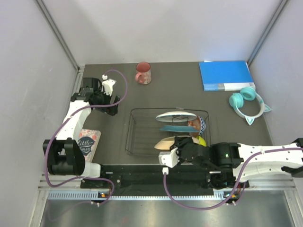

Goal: Load the mixed dishes into the dish rack

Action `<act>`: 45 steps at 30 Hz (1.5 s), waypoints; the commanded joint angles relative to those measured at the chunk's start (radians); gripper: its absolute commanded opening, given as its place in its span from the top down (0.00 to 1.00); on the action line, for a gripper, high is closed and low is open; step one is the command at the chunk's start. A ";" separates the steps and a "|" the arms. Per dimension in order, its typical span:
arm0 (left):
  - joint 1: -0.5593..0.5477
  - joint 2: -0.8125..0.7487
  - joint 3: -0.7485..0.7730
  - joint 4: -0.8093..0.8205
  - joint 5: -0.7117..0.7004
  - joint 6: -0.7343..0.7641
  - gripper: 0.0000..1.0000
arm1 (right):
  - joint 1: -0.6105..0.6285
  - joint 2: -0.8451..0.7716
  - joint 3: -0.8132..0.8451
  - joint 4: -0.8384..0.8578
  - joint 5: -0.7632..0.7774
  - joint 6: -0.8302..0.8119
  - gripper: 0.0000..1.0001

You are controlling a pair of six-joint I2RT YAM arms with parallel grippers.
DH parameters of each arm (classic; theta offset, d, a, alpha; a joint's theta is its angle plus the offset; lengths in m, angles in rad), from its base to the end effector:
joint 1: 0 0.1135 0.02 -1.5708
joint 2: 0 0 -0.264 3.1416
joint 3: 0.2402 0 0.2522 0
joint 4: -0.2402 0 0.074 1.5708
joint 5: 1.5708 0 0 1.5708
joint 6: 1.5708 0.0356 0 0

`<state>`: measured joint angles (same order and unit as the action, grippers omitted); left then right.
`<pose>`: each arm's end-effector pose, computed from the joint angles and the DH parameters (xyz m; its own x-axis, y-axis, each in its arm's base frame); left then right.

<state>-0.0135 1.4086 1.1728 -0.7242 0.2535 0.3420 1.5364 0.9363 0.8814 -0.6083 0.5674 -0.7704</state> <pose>0.2916 -0.0129 0.2863 -0.7191 0.3344 -0.6092 0.4225 0.9063 -0.0012 0.0258 0.1926 0.3085 0.5616 -0.7565 -0.3351 -0.6091 -0.1039 -0.7862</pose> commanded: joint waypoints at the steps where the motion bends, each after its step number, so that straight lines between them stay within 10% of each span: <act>1: 0.006 -0.037 -0.012 0.048 0.026 -0.006 0.01 | -0.018 -0.024 0.011 0.122 0.022 -0.075 1.00; 29: 0.044 -0.026 -0.019 0.068 0.066 0.000 0.01 | -0.246 -0.045 -0.139 0.141 -0.163 -0.052 1.00; 45: 0.043 -0.020 -0.015 0.066 0.075 -0.003 0.01 | -0.243 -0.110 -0.085 -0.041 -0.107 0.077 0.46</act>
<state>0.0250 1.4086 1.1553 -0.6956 0.3031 0.3420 1.3041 0.8459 0.7345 -0.5991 0.4126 -0.7193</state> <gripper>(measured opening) 0.991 0.497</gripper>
